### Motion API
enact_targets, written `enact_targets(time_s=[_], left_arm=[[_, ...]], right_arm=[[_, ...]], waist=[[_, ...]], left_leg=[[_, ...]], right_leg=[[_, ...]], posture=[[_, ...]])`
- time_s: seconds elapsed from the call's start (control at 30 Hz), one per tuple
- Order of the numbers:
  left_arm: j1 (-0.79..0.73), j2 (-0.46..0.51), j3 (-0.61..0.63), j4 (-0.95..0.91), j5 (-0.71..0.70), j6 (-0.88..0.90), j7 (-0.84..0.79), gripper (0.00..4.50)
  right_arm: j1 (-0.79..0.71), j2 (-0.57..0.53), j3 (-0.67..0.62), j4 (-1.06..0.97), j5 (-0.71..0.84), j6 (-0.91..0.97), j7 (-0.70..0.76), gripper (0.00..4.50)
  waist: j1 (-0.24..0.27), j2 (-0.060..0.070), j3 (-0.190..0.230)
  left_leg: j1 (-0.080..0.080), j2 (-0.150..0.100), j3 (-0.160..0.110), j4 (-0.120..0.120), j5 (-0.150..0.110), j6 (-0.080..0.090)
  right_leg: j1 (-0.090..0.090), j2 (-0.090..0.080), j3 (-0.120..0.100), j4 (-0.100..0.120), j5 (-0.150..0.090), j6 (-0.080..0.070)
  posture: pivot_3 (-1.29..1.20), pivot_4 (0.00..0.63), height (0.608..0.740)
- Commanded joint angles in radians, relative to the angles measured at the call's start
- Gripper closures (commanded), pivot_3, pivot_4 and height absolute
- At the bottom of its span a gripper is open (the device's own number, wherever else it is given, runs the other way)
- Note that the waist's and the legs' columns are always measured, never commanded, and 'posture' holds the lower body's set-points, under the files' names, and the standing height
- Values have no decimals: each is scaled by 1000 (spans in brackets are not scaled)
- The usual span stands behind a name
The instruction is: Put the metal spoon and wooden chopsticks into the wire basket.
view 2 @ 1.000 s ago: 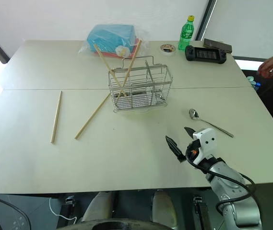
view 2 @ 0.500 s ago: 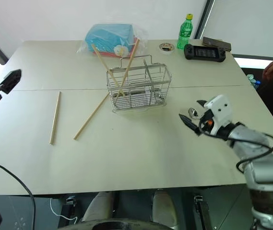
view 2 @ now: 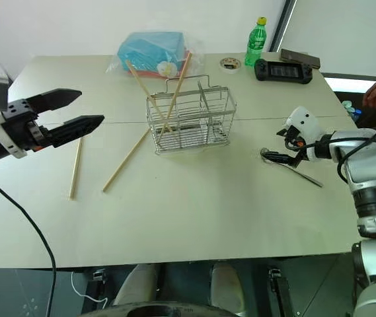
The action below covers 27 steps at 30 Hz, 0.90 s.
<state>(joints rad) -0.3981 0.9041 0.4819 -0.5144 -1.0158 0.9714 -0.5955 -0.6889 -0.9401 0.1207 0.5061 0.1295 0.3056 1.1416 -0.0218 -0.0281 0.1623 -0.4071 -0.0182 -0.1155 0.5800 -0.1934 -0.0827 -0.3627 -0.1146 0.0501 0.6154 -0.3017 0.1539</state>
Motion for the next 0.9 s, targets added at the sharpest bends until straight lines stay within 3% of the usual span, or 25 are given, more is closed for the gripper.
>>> enact_targets(time_s=[0.03, 0.37, 0.8, 0.9], left_arm=[[-13, 20, 19, -12, -8, -14, 24, 59], [8, 39, 25, -56, -42, -12, 18, 59], [22, 91, 16, -90, -141, 2, -2, 59], [28, 108, 16, -89, -165, 2, -10, 0]], right_arm=[[-88, -34, 24, 132, -62, -79, 86, 0], [-205, 7, 96, 440, -207, -235, 140, 0], [-224, 42, 98, 519, -279, -285, 150, 0], [-215, 49, 89, 493, -265, -261, 182, 848]], waist=[[0, 0, 0], [1, 0, 0], [0, 1, 1], [0, 1, 1]], left_leg=[[0, 0, 0, 0, 0, 0], [0, 0, 0, 0, 0, 0], [0, 0, 0, 0, 0, 0], [0, 0, 0, 0, 0, 0]], right_leg=[[0, 0, 0, 0, 0, 0], [0, 0, 0, 0, 0, 1], [0, 0, 0, 0, 0, 1], [0, 0, 0, 1, 0, 1]], posture=[[0, 150, 710], [0, 150, 710], [0, 150, 710], [0, 150, 710]])
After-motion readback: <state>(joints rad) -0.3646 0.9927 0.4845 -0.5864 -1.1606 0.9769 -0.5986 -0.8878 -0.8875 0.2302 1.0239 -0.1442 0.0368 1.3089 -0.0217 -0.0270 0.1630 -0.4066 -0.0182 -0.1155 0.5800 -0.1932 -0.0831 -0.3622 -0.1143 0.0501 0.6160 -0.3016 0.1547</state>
